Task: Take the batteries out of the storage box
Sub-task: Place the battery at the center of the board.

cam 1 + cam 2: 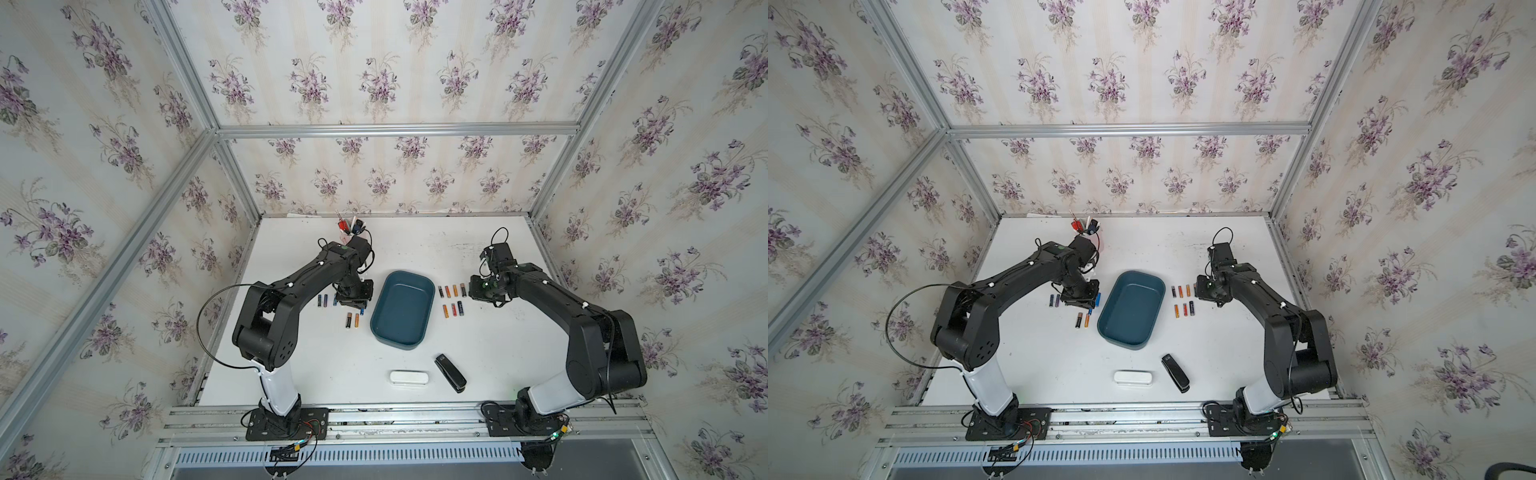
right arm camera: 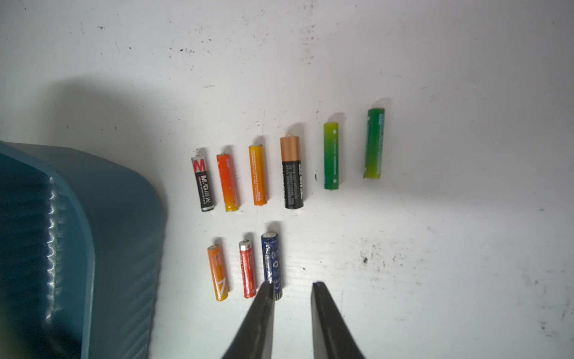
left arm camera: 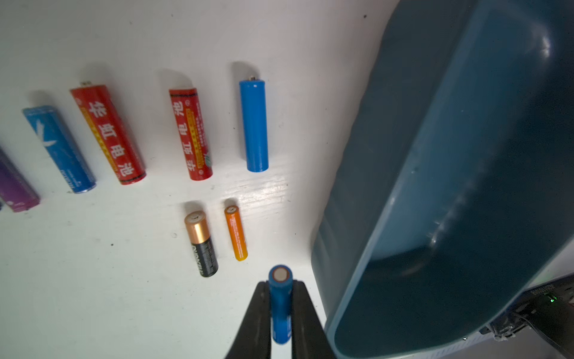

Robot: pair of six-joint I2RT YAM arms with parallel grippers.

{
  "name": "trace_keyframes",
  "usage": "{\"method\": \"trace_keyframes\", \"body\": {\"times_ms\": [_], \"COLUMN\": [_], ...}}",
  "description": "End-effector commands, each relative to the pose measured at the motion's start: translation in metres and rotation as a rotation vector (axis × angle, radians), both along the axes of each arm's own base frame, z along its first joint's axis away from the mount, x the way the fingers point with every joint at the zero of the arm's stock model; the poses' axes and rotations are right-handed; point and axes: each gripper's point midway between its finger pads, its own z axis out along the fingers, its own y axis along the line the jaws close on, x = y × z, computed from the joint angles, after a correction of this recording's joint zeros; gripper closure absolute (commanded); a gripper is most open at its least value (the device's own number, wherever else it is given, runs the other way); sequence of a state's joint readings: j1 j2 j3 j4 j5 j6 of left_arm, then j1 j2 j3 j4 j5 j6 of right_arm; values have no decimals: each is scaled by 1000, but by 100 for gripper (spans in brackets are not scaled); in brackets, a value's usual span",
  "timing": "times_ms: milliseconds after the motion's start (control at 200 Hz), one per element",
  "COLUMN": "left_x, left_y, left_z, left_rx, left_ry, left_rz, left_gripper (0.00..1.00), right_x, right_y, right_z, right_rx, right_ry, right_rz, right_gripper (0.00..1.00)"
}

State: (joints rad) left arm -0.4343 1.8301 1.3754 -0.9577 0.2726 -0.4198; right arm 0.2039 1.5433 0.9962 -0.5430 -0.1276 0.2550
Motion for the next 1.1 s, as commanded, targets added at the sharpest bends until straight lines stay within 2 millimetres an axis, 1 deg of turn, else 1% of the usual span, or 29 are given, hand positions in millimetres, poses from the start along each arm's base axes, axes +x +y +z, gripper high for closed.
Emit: {"method": "trace_keyframes", "body": {"times_ms": [0,210,485,1094], "left_x": [4,1,-3,-3], "left_y": [0,0,-3,-3], "left_z": [-10,-26,-38,-56], "left_rx": [4,22,38,85], "left_ry": [-1,28,49,61], "left_rz": [19,18,13,6], "left_gripper": [85,85,85,85], "right_x": [1,1,2,1], "right_y": [-1,0,0,0], "right_z": [3,3,3,3], "right_rx": [-6,-4,-5,-8], "right_ry": [-7,-6,-6,-6], "right_rz": [4,3,5,11], "right_gripper": [74,74,74,74]}}
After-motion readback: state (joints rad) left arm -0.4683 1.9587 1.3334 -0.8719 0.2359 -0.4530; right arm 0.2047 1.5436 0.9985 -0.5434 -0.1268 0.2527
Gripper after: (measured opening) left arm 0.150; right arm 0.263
